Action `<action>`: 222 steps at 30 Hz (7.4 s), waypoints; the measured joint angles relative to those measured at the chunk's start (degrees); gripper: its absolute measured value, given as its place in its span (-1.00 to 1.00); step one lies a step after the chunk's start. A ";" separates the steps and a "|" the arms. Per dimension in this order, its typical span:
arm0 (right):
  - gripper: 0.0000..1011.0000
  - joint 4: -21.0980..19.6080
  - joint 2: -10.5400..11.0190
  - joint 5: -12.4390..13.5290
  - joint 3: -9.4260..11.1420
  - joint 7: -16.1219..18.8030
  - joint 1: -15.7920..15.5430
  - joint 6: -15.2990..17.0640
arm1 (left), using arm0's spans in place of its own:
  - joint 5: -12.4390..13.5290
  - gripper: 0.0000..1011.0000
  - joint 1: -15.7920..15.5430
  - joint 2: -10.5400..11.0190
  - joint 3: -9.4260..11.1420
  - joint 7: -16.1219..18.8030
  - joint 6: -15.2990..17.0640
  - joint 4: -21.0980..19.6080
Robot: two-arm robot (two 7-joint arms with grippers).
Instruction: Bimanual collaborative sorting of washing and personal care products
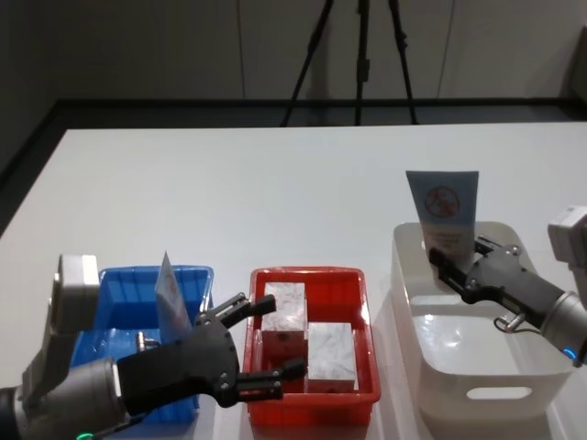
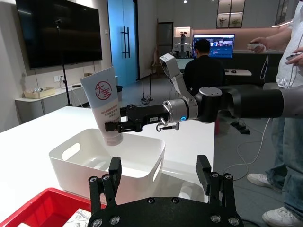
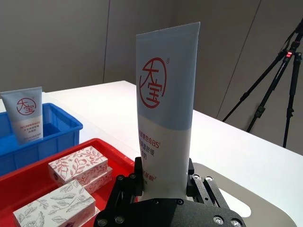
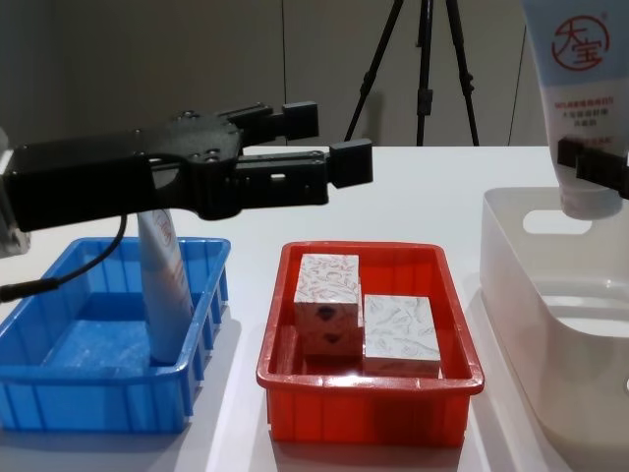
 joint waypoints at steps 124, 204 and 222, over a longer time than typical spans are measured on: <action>-0.05 17.25 -16.78 -16.07 10.26 -16.46 10.34 23.49 | 0.00 0.98 0.00 0.00 0.00 0.00 0.00 0.00; 0.98 21.39 -18.91 -17.50 12.77 -16.92 11.66 26.09 | 0.00 0.98 0.00 0.00 0.00 0.00 0.00 0.00; 0.98 15.98 -18.19 -18.23 12.58 -16.37 9.08 24.23 | 0.00 0.98 0.00 0.00 0.00 0.00 0.00 0.00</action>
